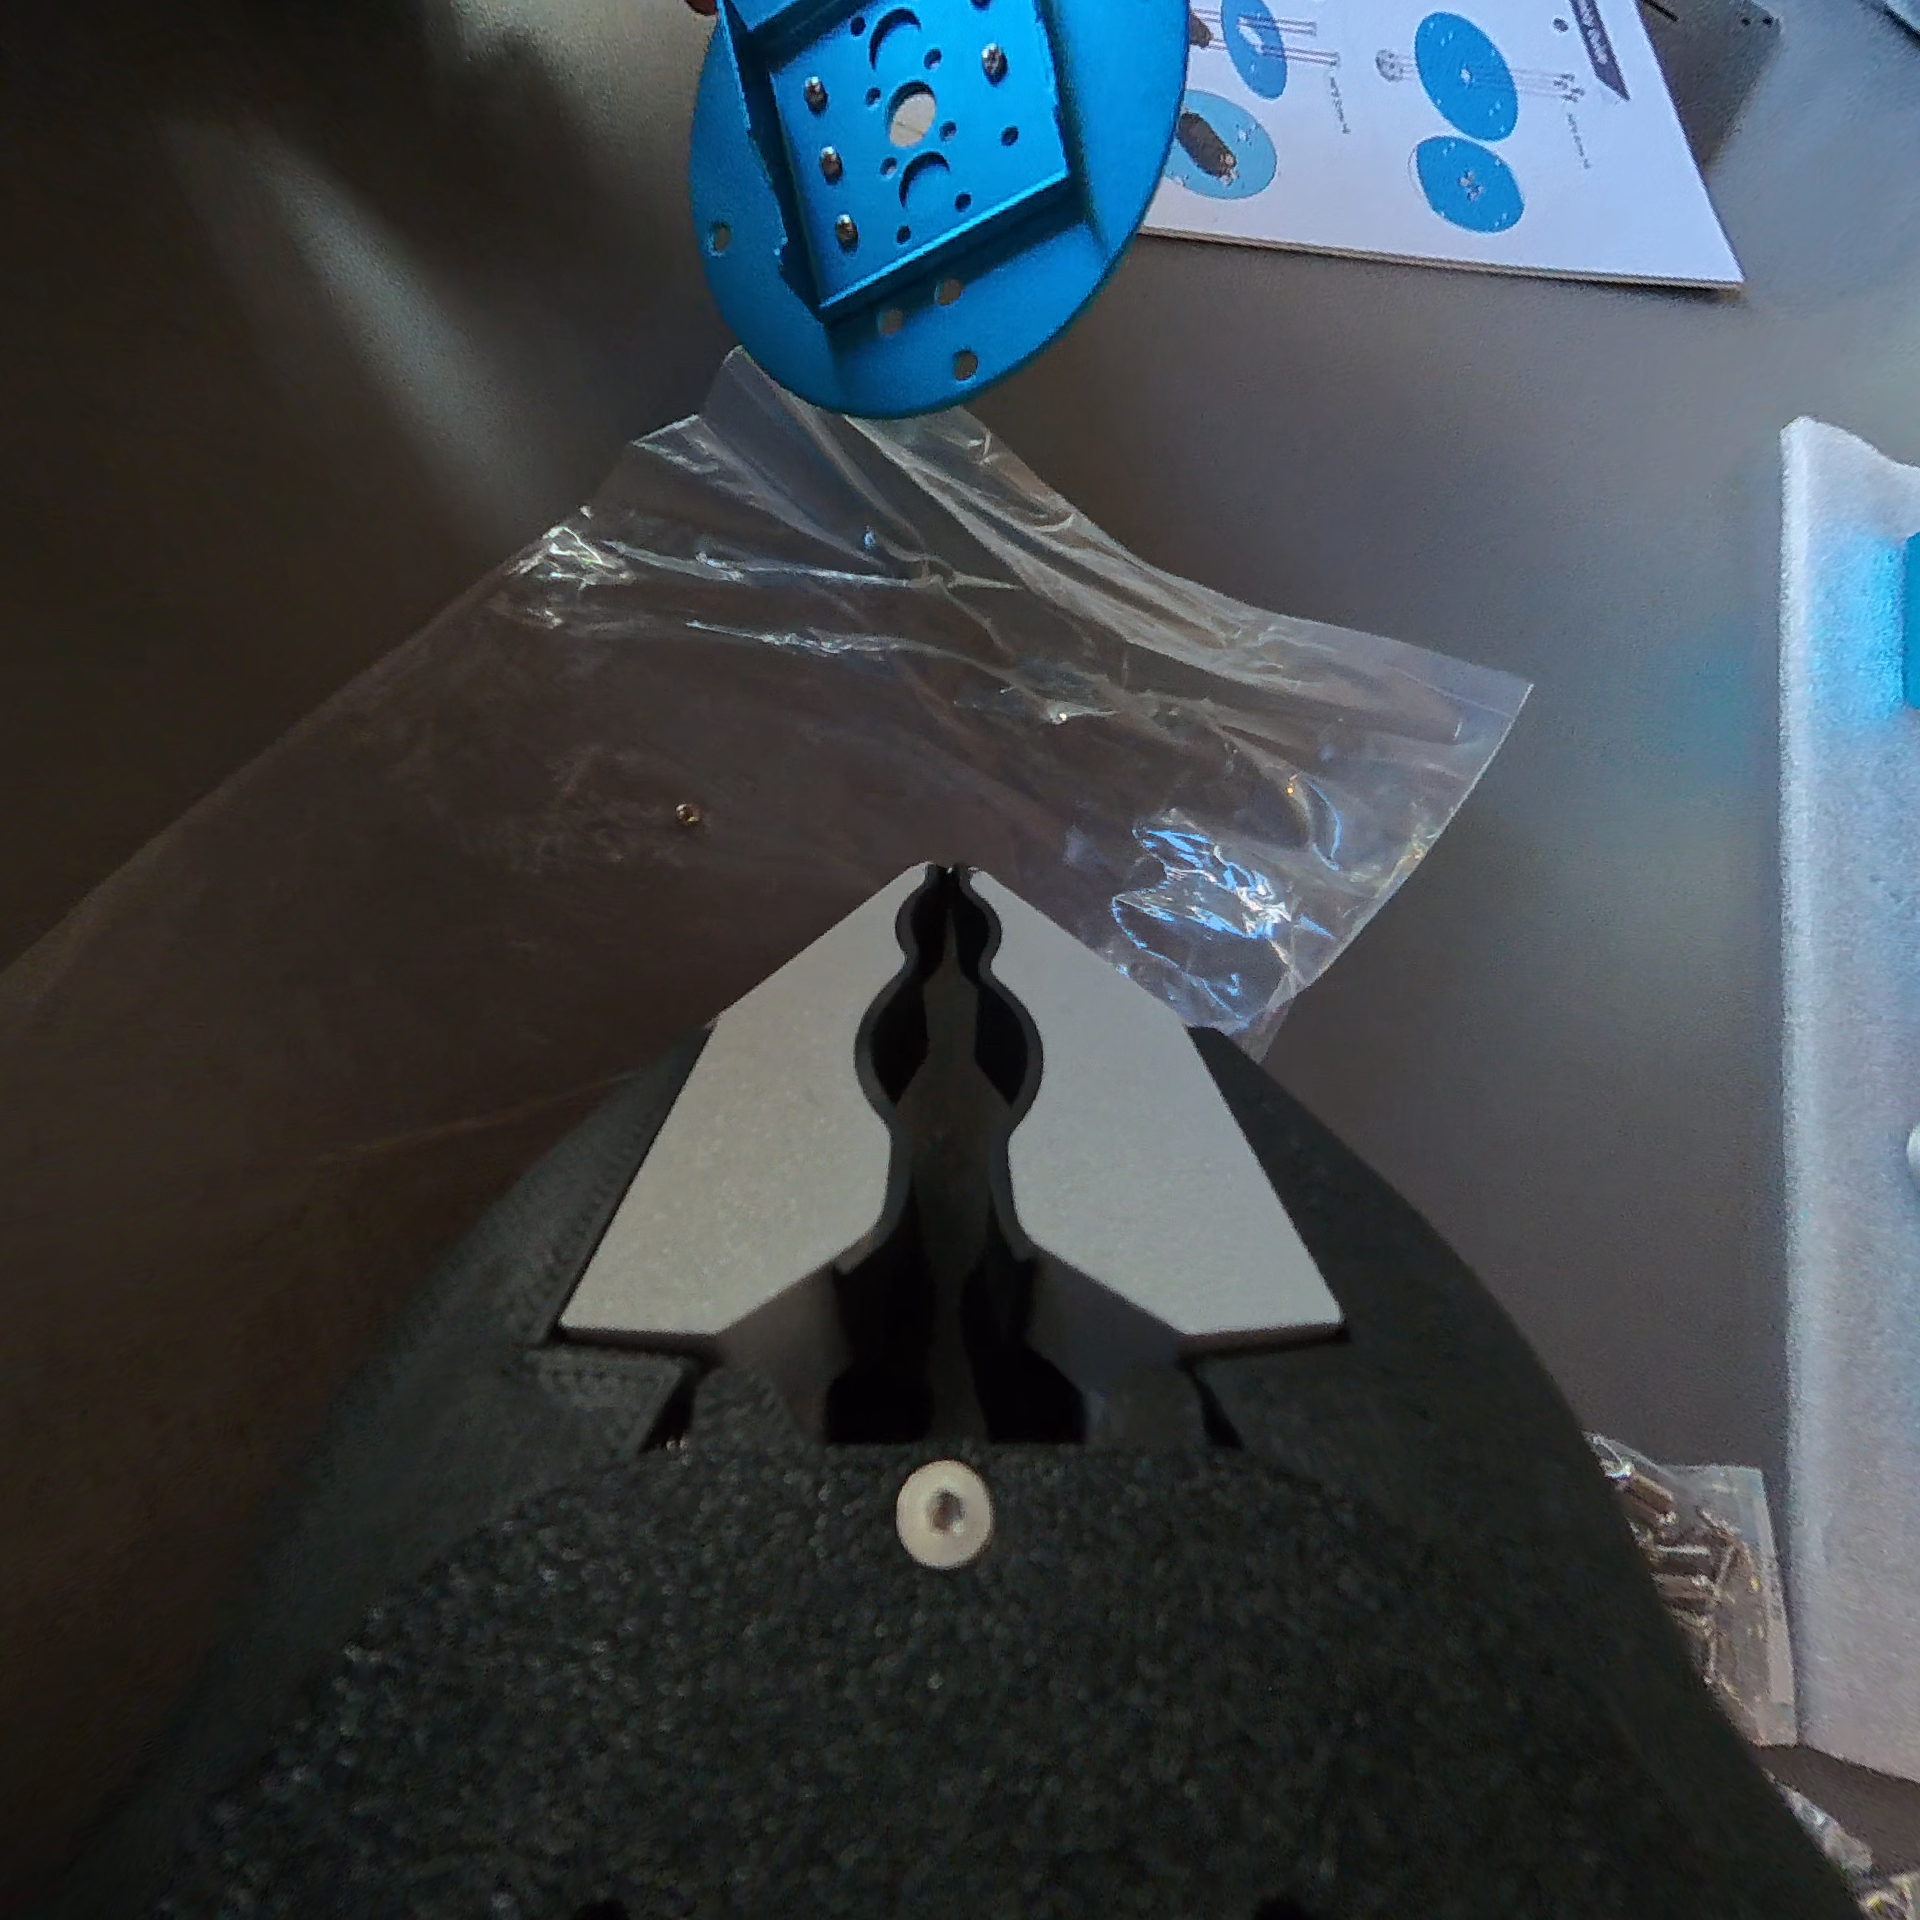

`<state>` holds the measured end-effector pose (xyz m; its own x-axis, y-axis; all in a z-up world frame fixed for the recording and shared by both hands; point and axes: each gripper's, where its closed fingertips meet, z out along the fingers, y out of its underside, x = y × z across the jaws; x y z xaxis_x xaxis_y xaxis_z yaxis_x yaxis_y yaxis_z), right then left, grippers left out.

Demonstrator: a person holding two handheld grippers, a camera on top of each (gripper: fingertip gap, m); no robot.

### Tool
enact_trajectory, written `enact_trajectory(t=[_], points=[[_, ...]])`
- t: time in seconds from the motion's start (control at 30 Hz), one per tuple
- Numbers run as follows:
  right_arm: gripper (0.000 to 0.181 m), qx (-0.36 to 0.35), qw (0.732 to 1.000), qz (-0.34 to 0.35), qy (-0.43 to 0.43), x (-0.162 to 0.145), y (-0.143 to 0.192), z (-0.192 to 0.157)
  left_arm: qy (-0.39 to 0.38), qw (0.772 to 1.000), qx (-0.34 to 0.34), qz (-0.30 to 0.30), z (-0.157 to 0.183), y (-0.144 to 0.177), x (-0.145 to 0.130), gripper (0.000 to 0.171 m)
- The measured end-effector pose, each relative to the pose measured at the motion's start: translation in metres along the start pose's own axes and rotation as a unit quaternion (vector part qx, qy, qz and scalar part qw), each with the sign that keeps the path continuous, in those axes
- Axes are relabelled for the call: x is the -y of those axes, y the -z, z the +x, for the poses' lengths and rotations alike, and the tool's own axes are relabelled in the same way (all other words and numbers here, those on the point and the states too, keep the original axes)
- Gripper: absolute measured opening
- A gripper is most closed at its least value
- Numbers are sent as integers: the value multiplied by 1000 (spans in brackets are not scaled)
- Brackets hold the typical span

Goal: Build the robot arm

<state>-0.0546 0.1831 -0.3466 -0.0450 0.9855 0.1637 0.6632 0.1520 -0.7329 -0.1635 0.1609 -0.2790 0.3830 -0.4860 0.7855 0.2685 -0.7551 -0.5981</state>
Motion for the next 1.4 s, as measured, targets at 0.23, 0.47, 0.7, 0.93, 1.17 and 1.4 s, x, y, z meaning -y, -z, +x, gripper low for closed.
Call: enact_trajectory(t=[0.23,0.47,0.7,0.93,1.17,1.4], points=[[0,-38,999,6,24,5,2,4,5,1000,12,-2,-4,-5,-3,0],[0,-107,993,31,49,22,13,14,37,999,1,-1,-4,-15,-6,0],[0,-304,921,114,216,95,32,17,152,985,-81,8,13,-27,-5,0],[0,-351,883,66,306,92,21,11,172,981,-87,-12,16,-35,-13,0],[0,-361,861,8,358,85,13,9,172,982,-79,-16,14,-38,-15,0],[0,-363,850,-33,381,79,9,9,171,983,-67,-20,10,-39,-18,0]])
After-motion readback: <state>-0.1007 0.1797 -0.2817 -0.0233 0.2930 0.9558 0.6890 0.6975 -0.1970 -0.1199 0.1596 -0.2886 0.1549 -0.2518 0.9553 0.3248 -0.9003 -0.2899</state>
